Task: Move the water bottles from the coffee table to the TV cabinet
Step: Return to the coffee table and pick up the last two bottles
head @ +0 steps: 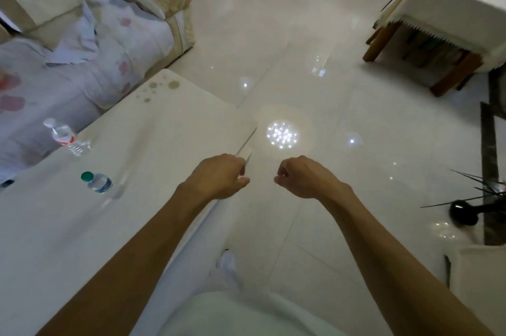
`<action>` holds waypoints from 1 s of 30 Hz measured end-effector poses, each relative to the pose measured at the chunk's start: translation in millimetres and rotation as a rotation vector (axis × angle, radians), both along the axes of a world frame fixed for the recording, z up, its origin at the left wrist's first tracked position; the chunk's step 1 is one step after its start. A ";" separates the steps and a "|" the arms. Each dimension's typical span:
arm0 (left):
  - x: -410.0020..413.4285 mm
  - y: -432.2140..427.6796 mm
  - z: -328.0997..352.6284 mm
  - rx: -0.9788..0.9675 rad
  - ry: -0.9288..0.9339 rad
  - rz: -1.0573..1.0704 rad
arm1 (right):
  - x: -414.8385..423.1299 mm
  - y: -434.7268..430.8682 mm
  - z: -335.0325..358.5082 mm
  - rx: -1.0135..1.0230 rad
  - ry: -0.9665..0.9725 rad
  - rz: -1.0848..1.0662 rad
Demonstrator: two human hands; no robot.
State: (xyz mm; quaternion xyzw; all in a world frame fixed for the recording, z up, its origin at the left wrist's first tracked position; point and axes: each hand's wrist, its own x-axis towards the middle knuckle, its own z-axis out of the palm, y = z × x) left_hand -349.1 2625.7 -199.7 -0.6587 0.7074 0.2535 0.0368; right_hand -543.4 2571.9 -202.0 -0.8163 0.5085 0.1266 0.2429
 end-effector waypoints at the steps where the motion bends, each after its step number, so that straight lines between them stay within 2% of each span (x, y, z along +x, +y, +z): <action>1: 1.6 -14.5 0.7 -0.005 -0.006 -0.009 | 2.4 -11.5 -0.5 -0.002 0.000 0.001; 10: 4.4 -126.9 1.6 0.027 -0.066 -0.041 | -6.6 -122.0 -9.6 0.013 0.031 -0.022; 18: -17.9 -241.0 -9.1 0.053 -0.126 0.062 | -37.2 -258.6 -18.1 -0.007 0.021 0.035; 30: -91.4 -411.1 9.0 0.058 -0.089 0.231 | -84.8 -464.6 3.5 -0.039 0.039 0.199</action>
